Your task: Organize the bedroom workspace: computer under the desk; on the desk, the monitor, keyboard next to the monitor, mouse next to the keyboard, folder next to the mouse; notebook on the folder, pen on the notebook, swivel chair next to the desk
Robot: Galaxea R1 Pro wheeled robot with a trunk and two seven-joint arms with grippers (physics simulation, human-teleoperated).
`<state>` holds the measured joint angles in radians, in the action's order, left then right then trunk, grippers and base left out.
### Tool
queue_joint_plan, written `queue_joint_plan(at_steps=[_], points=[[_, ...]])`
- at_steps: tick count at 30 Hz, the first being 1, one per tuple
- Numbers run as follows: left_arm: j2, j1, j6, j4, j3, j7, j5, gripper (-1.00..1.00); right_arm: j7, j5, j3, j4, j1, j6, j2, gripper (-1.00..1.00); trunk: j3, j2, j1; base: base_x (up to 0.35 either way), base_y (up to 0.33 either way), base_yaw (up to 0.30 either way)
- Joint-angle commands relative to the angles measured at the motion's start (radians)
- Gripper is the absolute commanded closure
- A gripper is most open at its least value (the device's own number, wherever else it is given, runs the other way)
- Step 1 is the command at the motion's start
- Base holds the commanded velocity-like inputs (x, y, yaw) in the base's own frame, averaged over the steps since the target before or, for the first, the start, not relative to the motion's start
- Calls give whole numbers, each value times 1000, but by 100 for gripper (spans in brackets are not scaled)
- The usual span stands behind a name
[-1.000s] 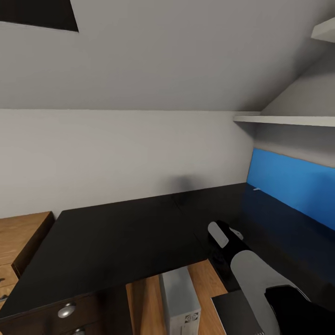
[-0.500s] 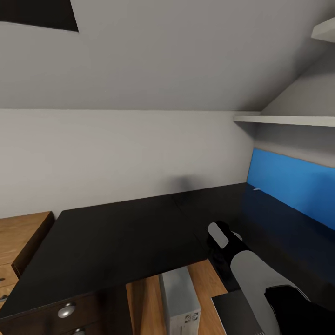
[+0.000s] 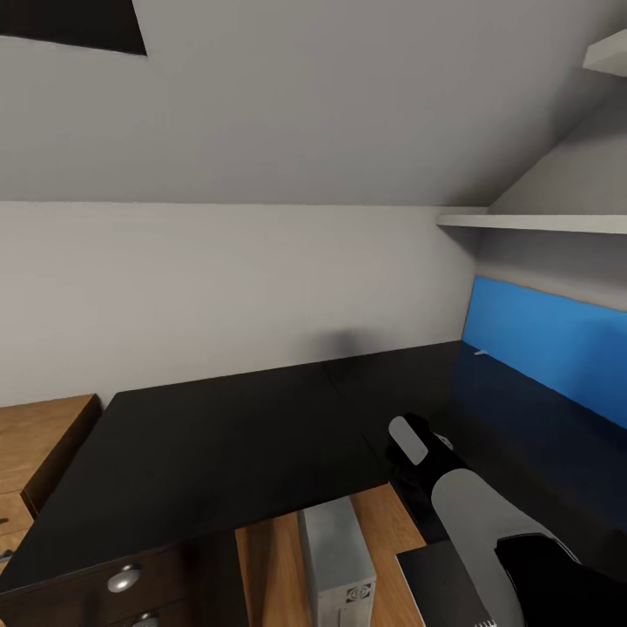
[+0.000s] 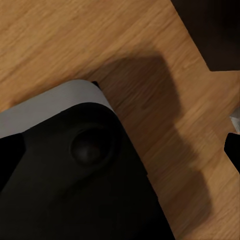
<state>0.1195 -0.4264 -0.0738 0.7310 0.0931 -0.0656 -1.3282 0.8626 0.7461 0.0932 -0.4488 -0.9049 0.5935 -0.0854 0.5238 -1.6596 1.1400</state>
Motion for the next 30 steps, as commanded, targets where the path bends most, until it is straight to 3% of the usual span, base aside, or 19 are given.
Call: queue_joint_plan(at_steps=[1, 27, 30], points=[[2, 0, -7, 1, 7, -1, -10, -100, 7, 6, 6, -1, 0, 11, 1, 100, 1, 0, 0, 0, 0, 0], [-1, 7, -15, -41, 19, 13, 6, -100, 7, 7, 6, -1, 0, 9, 1, 100, 1, 0, 0, 0, 0, 0], [-1, 8, -16, -49, 19, 13, 7, -100, 7, 7, 6, -1, 0, 9, 1, 100, -8, 21, -11, 0, 0, 0]])
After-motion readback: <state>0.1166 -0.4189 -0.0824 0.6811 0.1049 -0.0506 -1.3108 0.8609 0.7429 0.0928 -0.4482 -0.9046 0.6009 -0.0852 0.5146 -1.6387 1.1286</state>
